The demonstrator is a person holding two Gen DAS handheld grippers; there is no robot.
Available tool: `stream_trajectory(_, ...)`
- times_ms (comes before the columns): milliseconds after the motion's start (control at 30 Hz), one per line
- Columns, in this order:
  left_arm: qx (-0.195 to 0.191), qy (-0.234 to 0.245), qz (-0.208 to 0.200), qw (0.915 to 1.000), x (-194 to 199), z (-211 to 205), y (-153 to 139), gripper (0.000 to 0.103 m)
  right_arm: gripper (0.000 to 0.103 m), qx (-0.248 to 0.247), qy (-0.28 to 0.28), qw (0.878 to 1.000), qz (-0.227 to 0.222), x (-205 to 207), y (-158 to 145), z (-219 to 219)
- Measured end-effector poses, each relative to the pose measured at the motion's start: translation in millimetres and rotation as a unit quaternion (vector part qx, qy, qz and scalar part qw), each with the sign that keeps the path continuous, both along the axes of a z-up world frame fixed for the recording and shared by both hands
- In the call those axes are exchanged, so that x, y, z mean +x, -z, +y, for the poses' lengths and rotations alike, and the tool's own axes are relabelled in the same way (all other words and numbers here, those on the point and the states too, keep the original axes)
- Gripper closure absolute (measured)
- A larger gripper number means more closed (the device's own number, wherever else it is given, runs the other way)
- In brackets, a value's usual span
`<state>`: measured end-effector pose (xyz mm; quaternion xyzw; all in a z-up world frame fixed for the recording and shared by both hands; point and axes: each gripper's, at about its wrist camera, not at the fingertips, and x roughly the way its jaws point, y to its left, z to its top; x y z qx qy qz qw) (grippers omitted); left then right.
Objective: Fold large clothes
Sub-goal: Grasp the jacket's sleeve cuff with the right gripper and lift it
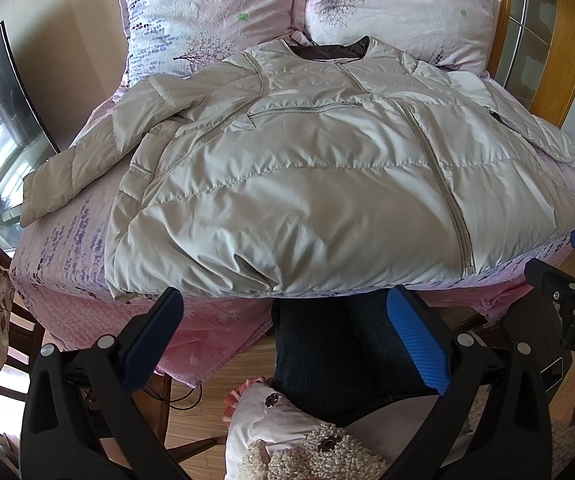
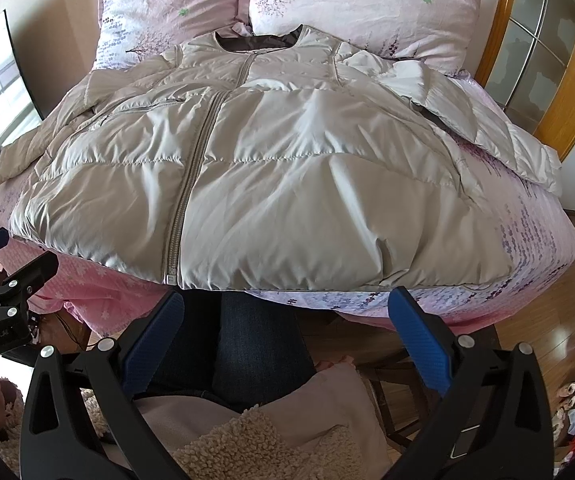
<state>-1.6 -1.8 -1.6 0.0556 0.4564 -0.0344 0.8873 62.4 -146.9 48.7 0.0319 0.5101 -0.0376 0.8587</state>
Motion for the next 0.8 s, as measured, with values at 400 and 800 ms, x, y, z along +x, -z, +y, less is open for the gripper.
stream_trajectory(400,-0.009,0.017,-0.012,0.9997,2.4,-1.5,-4.9,0.002,0.001,0.028,0.012,0.999,-0.027,10.5,-8.4,-18.1)
stream_trajectory(800,-0.013,-0.008,-0.059,0.9981,45.0,19.3,-29.2,0.002,0.001,0.172,0.114,0.974,-0.092,64.4,-20.6,-131.2)
